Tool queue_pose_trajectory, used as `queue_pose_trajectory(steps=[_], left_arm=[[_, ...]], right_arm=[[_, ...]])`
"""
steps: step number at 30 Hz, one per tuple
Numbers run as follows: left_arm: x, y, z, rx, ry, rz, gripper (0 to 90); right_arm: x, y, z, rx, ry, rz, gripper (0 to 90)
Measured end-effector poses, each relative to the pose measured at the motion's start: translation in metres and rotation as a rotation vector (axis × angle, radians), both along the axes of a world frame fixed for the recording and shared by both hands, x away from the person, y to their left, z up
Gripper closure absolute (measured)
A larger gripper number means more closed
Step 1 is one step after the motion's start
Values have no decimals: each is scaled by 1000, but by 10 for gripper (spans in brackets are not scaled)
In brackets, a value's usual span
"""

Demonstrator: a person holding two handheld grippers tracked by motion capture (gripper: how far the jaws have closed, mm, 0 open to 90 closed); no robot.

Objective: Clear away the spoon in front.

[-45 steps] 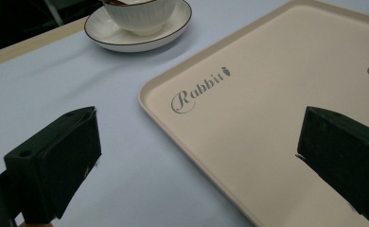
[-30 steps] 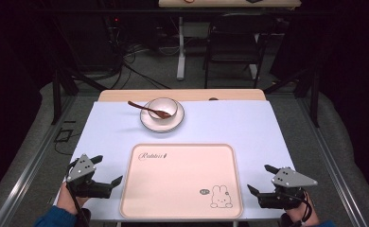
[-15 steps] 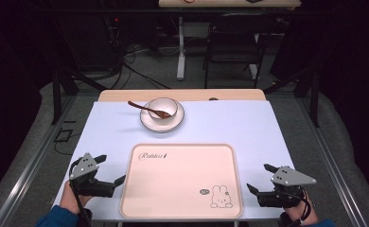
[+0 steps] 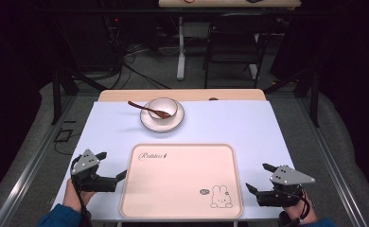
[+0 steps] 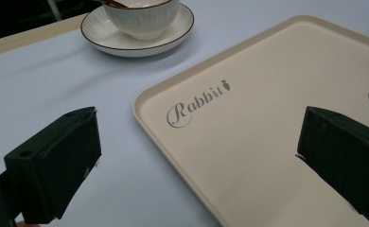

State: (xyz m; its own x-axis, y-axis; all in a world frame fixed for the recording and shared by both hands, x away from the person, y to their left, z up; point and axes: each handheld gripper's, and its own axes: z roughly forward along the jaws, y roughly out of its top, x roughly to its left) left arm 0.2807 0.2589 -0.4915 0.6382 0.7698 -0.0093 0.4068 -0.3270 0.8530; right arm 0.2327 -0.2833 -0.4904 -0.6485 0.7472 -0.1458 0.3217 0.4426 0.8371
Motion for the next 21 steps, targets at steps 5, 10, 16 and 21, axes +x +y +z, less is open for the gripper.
queue_pose_trajectory(steps=[5, 10, 16, 21], left_arm=[[8, -3, 1, -21, 0, 25, 2], [14, -8, 2, -15, -10, 27, 1], [25, -15, 2, -22, -10, 23, 2], [36, -22, 2, -26, -11, 27, 2]], right_arm=[[0, 0, 0, 0, 0, 1, 143], [0, 0, 0, 1, -2, 0, 143], [0, 0, 0, 3, -2, 0, 143], [0, 0, 0, 3, -2, 1, 143]])
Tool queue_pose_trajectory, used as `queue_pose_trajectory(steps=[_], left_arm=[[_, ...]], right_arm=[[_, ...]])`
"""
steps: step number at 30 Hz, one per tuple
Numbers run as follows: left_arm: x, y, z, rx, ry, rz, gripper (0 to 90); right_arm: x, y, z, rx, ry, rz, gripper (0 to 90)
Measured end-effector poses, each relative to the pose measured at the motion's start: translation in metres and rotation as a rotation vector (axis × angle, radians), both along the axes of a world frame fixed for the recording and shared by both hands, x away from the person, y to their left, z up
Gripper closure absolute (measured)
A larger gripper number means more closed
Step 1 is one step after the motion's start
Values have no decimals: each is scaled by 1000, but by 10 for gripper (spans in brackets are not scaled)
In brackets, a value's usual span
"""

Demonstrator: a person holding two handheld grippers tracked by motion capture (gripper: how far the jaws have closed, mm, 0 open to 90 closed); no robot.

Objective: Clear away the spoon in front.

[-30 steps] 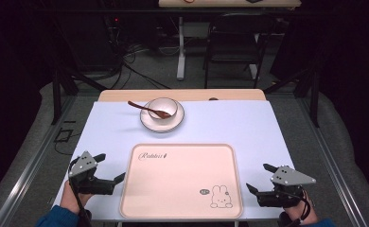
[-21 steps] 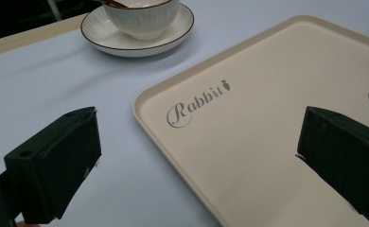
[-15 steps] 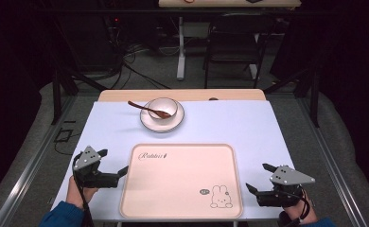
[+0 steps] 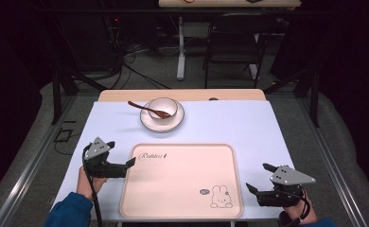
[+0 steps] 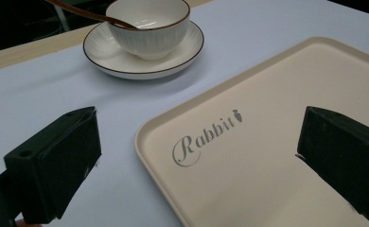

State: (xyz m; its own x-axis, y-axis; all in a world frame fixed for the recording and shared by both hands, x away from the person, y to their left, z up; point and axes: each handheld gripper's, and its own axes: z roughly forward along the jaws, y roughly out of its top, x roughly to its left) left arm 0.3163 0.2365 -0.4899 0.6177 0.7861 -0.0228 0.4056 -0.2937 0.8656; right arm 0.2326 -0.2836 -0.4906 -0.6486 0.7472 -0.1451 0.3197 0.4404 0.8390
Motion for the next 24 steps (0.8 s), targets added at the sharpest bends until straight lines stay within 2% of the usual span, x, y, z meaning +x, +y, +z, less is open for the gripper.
queue_pose_trajectory(steps=[7, 14, 24], left_arm=[[13, -6, -2, -12, 10, 15, 2], [23, -9, -4, -3, 8, 45, 1], [30, -12, -2, -5, -13, 78, 0]], right_arm=[[-1, 0, 0, 1, 0, 2, 143], [0, 1, 0, 1, -1, 4, 143], [0, 1, 0, 1, -4, 12, 143]])
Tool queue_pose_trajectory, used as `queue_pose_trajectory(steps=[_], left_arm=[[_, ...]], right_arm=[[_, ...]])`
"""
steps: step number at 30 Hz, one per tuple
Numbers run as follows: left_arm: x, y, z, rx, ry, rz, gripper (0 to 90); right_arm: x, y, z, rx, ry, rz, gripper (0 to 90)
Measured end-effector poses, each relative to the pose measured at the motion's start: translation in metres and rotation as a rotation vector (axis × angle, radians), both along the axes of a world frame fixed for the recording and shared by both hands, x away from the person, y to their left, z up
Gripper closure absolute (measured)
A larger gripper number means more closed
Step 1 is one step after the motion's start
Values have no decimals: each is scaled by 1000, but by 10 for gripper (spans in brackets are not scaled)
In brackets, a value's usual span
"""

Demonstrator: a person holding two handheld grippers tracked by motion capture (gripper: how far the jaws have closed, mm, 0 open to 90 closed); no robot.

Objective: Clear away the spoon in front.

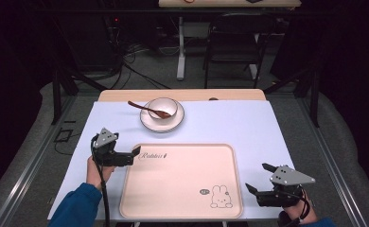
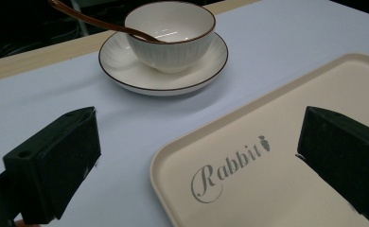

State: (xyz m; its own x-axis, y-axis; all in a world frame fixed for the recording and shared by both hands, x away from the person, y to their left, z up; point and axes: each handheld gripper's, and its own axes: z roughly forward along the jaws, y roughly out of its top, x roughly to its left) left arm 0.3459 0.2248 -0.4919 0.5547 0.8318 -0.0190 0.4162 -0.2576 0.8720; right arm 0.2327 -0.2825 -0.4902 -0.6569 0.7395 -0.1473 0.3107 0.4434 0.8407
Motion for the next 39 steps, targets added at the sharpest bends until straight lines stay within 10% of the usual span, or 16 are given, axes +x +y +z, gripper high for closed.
queue_pose_trajectory(steps=[39], left_arm=[[72, -11, -1, -136, 8, 155, 0]], right_arm=[[-3, -4, -1, 0, 1, -9, 143]])
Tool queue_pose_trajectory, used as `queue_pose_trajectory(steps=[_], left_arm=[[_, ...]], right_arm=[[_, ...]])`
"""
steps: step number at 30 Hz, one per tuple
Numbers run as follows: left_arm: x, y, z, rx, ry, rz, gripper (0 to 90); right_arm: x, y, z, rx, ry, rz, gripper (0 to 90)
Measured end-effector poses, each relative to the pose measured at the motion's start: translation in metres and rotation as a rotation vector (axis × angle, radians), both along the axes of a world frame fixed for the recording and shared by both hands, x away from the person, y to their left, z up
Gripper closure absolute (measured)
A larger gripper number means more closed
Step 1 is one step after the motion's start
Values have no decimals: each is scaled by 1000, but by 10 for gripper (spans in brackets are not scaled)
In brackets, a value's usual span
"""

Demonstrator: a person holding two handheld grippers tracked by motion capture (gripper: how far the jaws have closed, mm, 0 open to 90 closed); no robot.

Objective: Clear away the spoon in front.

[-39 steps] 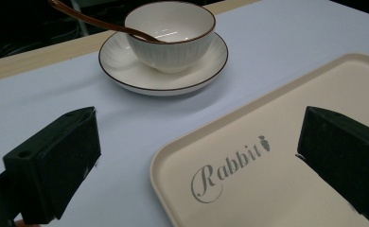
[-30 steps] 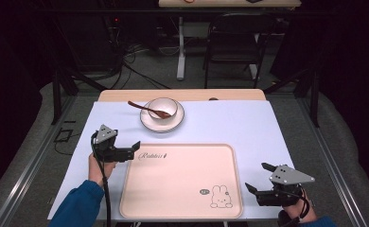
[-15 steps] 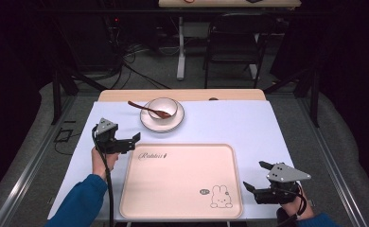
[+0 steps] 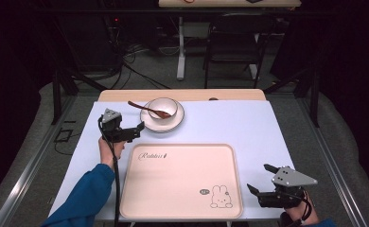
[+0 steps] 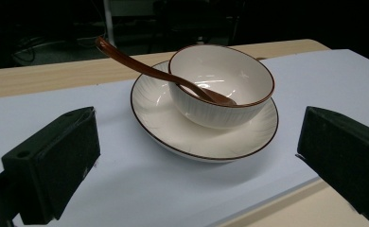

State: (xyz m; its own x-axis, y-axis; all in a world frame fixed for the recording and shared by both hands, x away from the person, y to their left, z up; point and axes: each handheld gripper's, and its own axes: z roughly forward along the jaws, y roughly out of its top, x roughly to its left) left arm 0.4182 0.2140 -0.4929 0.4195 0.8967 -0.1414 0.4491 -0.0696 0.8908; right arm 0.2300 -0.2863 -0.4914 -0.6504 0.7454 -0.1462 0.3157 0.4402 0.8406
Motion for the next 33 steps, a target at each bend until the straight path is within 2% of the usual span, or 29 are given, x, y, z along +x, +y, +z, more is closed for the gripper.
queue_pose_trajectory(steps=[4, 9, 15, 18, 27, 33], left_arm=[[6, -3, -1, 8, -6, 3, 0], [17, -5, 1, -7, 2, -1, 0], [24, -5, 3, -17, -7, 28, 0], [29, -4, 2, -24, 3, 58, 0], [39, -6, 0, -23, 5, 71, 19], [53, -8, -7, -20, 27, 85, 57]], right_arm=[[0, 0, 0, 0, -1, 2, 143], [2, 1, 0, 4, 1, 5, 143], [5, 3, 0, 0, 2, 18, 143], [6, 4, -1, 2, 5, 22, 144], [6, 4, 0, 3, 3, 24, 143], [7, 4, -1, 2, 7, 23, 144]])
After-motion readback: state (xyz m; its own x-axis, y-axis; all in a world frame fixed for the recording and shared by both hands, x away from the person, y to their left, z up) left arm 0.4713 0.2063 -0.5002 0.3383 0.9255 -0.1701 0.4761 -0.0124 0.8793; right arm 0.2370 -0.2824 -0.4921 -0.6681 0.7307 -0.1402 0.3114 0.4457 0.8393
